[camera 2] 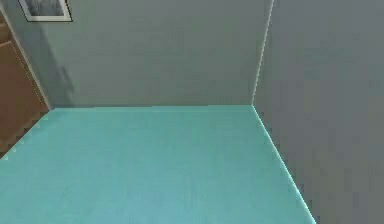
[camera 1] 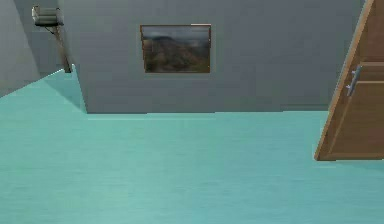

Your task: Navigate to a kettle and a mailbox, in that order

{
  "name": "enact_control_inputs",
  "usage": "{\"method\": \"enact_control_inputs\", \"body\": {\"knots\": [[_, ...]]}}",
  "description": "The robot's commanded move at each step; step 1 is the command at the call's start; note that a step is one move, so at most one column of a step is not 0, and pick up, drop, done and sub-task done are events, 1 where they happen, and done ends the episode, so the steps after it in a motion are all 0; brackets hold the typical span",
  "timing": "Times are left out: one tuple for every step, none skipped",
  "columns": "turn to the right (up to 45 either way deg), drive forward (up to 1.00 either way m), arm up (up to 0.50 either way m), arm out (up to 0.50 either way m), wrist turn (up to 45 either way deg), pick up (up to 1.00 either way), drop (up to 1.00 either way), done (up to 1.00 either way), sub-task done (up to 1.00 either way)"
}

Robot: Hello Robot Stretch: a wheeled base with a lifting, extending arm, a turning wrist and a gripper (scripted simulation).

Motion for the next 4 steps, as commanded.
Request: {"method": "enact_control_inputs", "body": {"knots": [[24.0, 0.00, 0.00, 0.00, 0.0, 0.00, 0.00, 0.00, 0.00], [0.0, 1.00, 0.00, 0.00, 0.0, 0.00, 0.00, 0.00, 0.00], [0.0, 1.00, 0.00, 0.00, 0.0, 0.00, 0.00, 0.00, 0.00], [3.0, 0.00, 0.00, 0.00, 0.0, 0.00, 0.00, 0.00, 0.00]]}}
